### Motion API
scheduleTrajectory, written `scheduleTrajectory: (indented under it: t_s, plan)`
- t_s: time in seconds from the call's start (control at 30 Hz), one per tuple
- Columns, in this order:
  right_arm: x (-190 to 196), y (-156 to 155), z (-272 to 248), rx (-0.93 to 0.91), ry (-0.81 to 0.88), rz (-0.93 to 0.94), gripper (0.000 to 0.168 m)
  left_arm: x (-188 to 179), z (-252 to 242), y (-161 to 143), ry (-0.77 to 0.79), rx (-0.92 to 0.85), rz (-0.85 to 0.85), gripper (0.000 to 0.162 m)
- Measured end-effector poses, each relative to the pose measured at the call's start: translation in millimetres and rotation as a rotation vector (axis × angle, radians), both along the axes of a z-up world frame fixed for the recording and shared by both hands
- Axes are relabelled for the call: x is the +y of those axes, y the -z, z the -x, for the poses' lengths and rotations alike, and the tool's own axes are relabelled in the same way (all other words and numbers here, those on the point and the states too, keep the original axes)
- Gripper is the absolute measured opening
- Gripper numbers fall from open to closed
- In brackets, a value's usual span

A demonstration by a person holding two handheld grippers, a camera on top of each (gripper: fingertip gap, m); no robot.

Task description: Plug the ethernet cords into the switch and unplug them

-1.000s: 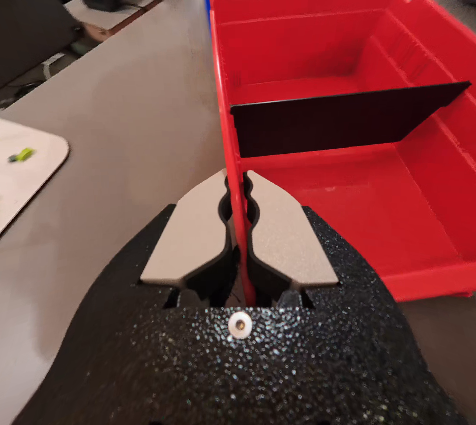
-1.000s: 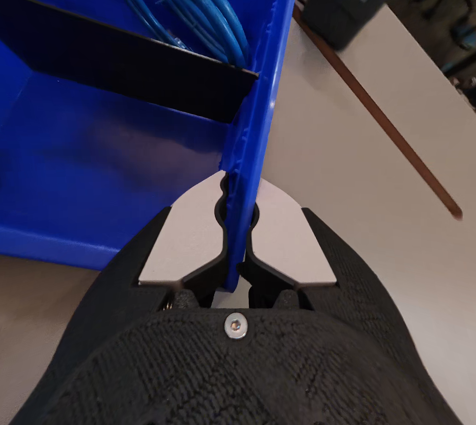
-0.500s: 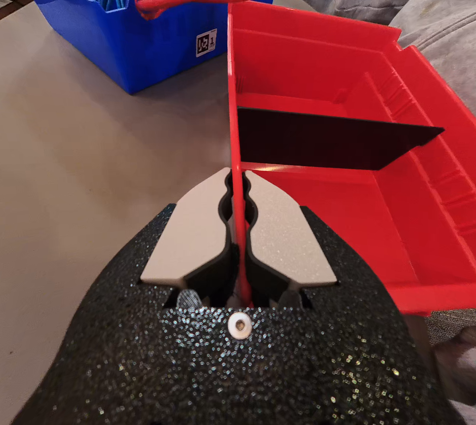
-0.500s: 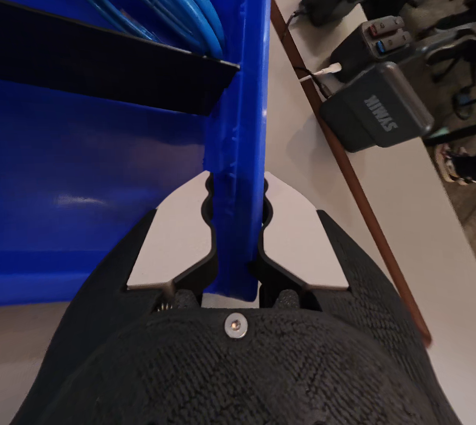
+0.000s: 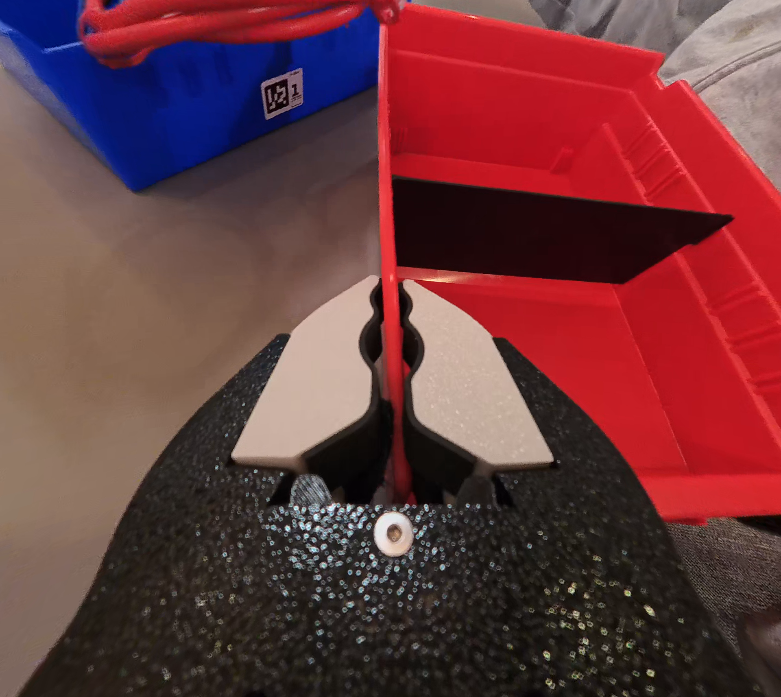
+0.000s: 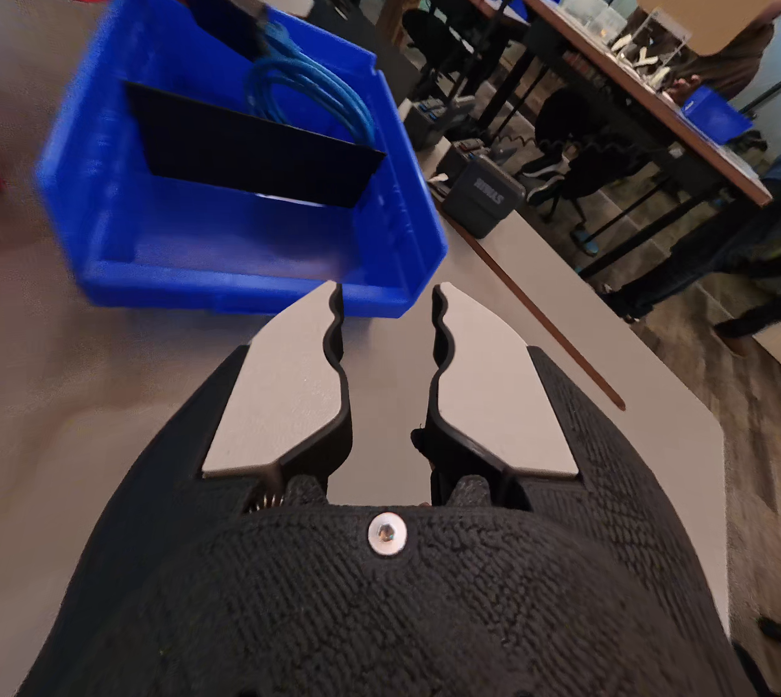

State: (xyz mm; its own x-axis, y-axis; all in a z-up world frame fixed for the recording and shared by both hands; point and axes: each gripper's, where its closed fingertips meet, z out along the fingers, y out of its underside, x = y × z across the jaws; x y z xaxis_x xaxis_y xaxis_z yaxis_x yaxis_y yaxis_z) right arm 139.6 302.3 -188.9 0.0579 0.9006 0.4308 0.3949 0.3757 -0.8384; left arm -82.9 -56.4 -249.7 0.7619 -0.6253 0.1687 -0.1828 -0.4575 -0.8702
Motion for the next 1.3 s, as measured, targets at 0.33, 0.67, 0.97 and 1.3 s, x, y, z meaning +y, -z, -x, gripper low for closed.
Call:
scheduleTrajectory:
  t_s: [0.33, 0.67, 0.97, 1.3]
  plan:
    - [-78, -8, -67, 0.042, -0.108, -0.064, 0.035, 59, -90, 0, 0.045, 0.043, -0.052, 0.005]
    - [-35, -63, -173, 0.147, 0.172, -0.185, 0.029, 150, -188, 0, -0.216, 0.005, -0.026, 0.005]
    - [-6, -110, -251, 0.366, 0.380, -0.042, 0.022, 240, -272, -10, -0.620, 0.011, -0.148, 0.002]
    - [21, -79, -258, 0.261, 0.451, -0.021, 0.021, 327, -317, -22, -0.924, -0.273, -0.319, 0.007]
